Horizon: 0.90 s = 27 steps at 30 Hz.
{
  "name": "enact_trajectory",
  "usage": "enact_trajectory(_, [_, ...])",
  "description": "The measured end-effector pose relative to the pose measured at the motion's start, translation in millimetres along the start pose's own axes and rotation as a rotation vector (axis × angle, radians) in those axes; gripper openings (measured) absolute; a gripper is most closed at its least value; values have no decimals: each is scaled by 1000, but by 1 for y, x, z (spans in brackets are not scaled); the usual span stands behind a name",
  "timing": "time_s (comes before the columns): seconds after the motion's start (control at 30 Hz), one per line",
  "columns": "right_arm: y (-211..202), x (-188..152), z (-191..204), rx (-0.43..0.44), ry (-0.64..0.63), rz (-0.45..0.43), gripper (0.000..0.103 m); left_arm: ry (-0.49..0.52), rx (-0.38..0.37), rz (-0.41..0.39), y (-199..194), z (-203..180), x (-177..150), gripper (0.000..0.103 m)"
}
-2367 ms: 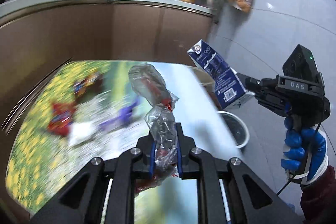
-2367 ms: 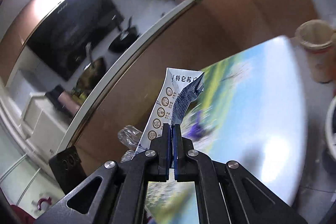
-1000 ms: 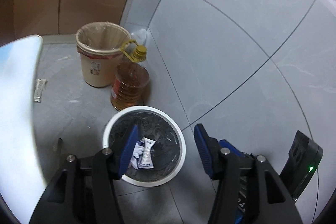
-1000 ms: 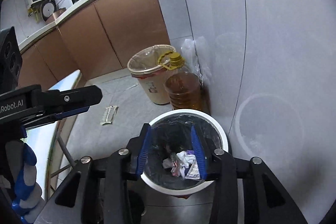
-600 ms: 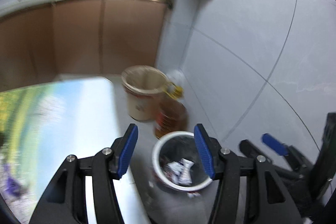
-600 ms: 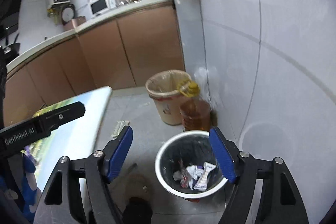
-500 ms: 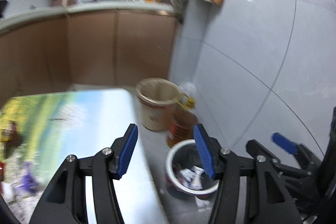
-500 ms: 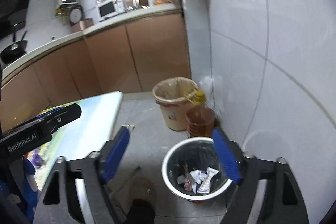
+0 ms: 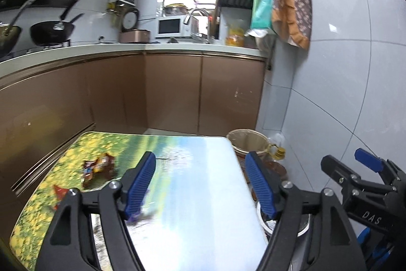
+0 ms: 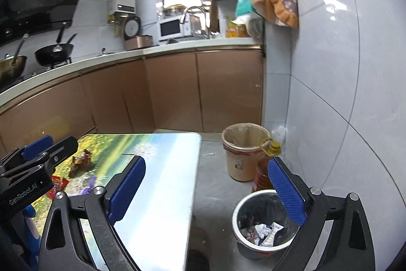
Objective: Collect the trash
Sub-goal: 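Move both tools back over the table toward the wrappers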
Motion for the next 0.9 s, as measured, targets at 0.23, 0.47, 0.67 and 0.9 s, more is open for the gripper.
enact_trajectory(0.23, [-24, 5, 26, 12, -35, -43, 99, -28, 45, -14, -30, 28, -7, 75])
enact_trajectory(0.47, [-49, 12, 45, 61, -58, -102, 102, -46, 98, -36, -53, 46, -15, 75])
enact_trajectory(0.67, [-70, 17, 57, 78, -76, -157, 103, -53, 143, -63, -71, 54, -16, 75])
enact_trajectory(0.9, [-85, 17, 65, 105, -103, -168, 103, -55, 190, -94, -95, 54, -17, 75])
Point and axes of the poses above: each gripper's, at about its wrist camera, not at the fingertips, and y roughly the way its jaws point, z to its left, x to its top, the point moved 3 cm from there along y, roughly the way its jaws point, and after that the axes turned 6 degrees about -x, right-handed, at the moved point
